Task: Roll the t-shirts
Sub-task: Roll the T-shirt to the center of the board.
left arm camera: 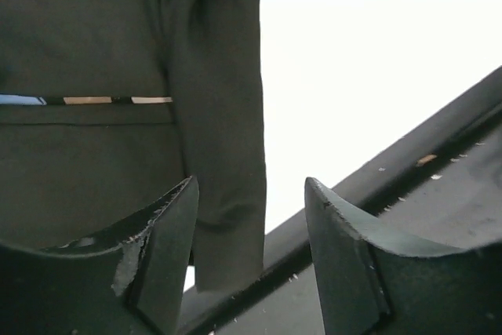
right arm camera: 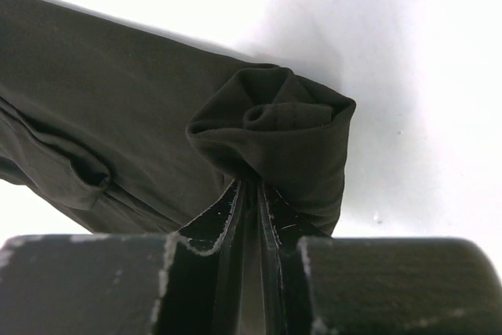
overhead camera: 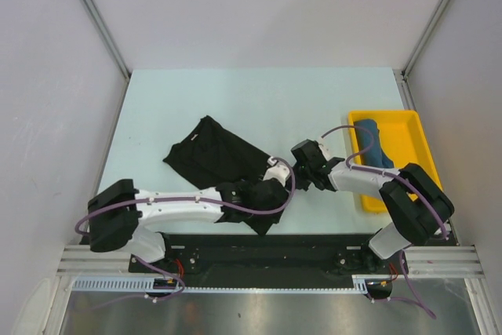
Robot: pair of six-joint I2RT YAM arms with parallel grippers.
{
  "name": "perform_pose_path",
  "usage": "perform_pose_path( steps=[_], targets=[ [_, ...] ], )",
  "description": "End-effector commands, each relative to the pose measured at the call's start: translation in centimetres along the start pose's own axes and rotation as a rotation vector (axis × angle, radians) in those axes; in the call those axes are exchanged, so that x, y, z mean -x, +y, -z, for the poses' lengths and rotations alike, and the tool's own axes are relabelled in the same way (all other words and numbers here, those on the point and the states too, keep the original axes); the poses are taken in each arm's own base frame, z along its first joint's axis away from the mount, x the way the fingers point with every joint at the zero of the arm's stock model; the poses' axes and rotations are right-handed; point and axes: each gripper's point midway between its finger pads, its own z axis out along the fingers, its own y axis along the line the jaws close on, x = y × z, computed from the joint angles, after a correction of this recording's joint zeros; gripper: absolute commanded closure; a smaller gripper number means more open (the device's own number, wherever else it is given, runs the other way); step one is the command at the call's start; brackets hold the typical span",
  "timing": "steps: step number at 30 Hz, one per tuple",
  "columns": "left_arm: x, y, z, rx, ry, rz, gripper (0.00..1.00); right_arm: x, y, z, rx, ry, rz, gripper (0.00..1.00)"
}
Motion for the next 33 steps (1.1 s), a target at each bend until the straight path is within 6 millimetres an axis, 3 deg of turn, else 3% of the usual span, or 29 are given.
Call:
perform_pose_path(
  steps=[1,10,18,27,32,33],
  targets=[
    [1.0,-0.1,-1.3,0.075,-0.055,-0.086,0.37,0.0,-1.0,-1.1,-0.051,-0.010,0.018,0.85],
    [2.5,-0.6,-3.2,0.140,-0.192,-0.163,0.36,-0.4,-1.2,-1.7,-0.053,0.005,0.020,0.85],
    [1.3,-0.9,-4.4,0.147,-0.206,-0.207,0.43,-0.5,-1.4,-1.7,-0.060,0.009,0.019,0.86],
    [-0.7,2.2,-5.6,0.292,-0.171,-0.219,0.51,-0.5,-2.0,-1.4,-0.087,0.006,0.027,0.85],
    [-0.6,1.6,-5.7,0.267,-0.171,-0.230,0.60,-0.3,-2.0,-0.5,-0.085,-0.002,0.039,0.83],
    [-0.7,1.3,-5.8,0.245,-0.164,-0.229,0.62,-0.1,-1.8,-0.3,-0.079,-0.007,0.040,0.79]
  ],
)
